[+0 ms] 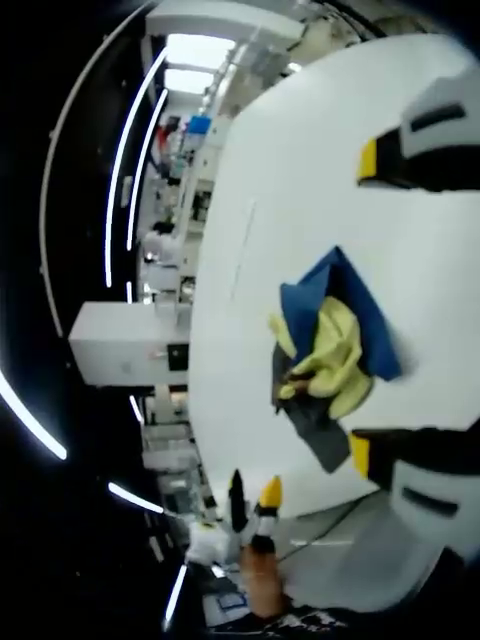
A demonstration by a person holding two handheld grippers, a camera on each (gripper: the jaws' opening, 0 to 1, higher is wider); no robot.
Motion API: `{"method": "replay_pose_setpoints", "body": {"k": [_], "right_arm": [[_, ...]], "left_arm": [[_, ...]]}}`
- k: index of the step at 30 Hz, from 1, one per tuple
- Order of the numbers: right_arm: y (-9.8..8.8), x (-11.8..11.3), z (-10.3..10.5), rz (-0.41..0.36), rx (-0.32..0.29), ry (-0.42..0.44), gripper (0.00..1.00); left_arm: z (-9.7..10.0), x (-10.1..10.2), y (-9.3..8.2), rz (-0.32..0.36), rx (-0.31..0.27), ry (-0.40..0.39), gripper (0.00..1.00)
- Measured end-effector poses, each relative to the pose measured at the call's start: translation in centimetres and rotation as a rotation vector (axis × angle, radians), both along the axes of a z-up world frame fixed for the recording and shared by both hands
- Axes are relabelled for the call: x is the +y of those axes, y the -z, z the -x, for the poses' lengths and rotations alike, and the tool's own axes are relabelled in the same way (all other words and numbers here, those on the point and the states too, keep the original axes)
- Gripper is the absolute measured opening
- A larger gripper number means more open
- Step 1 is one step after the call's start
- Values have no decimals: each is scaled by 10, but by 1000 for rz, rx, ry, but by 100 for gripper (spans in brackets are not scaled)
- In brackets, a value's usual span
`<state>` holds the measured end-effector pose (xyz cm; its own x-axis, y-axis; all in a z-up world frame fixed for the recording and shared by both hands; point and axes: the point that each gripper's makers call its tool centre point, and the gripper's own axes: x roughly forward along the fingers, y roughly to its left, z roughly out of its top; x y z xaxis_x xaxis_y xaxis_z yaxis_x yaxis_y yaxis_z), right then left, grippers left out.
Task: Fold the garment on the visible template until the final outline fits inside the template.
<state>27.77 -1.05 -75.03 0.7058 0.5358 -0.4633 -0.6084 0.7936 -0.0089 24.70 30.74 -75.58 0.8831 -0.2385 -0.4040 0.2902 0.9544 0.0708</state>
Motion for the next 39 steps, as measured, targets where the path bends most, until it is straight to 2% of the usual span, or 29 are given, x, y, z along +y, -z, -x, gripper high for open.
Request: {"method": "replay_pose_setpoints", "body": {"k": [14, 23, 33, 39], "right_arm": [[0, 5, 1, 1, 0, -23, 99], [0, 8, -2, 7, 3, -38, 99], [2, 1, -2, -2, 10, -27, 96], [-5, 3, -1, -36, 3, -28, 97]], "left_arm": [[2, -6, -1, -33, -5, 31, 87], [2, -8, -2, -26, -10, 40, 86], [5, -12, 2, -21, 8, 51, 84], [6, -20, 7, -9, 28, 80, 84]]}}
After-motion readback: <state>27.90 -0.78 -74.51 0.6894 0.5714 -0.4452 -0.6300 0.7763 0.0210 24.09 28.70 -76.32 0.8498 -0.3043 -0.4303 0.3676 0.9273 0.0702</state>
